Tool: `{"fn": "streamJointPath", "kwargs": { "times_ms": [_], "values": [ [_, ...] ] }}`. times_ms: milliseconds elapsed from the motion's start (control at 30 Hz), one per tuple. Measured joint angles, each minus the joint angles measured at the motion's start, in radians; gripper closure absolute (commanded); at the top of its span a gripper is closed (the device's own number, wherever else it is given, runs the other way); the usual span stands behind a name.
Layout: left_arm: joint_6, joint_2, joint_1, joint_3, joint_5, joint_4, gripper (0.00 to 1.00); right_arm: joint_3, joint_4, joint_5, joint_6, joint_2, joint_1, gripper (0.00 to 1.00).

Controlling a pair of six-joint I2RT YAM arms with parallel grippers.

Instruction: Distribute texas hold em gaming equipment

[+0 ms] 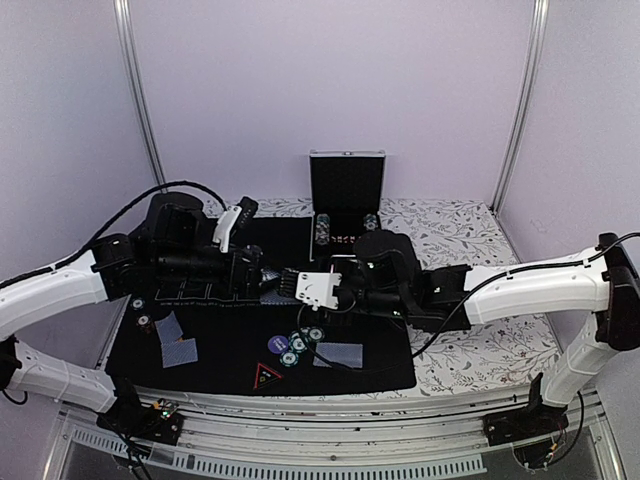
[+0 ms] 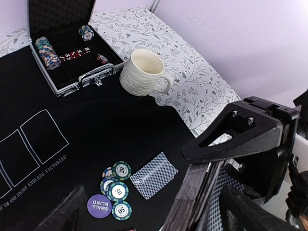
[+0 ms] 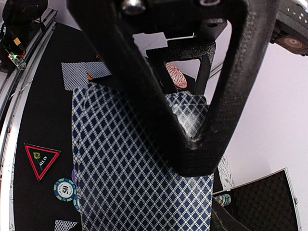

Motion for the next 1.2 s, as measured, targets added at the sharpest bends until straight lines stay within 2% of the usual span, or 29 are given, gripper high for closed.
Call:
{"fn": "streamJointPath", "kwargs": {
  "times_ms": [133,500,700,867,967,1200],
  "values": [
    [0.004,0.005,0.01,0.0,0.032,-0.009,0.04,0.006,0.0,-0.016,-0.002,0.017,-0.013,0.46],
    [0.015,-0.008,0.057,-0.002,0.111,-0.014,0.02,0.032,0.005,-0.026,-0.004,0.024,-0.019,0.46],
    [0.0,0.008,0.113,-0.005,0.15,-0.01,0.12,0.036,0.004,-0.027,-0.008,0.024,-0.027,0.46],
    [0.004,0.04,0.126,-0.004,0.198,-0.011,0.15,0.037,-0.003,-0.041,-0.013,0.024,-0.056,0.46],
    [0.016,0.043,0.134,0.001,0.198,-0.033,0.14,0.037,-0.005,-0.045,-0.015,0.024,-0.066,0.46],
    [0.035,0.043,0.164,0.023,0.2,-0.068,0.03,0.037,-0.002,-0.053,-0.015,0.03,-0.077,0.46]
  ]
}}
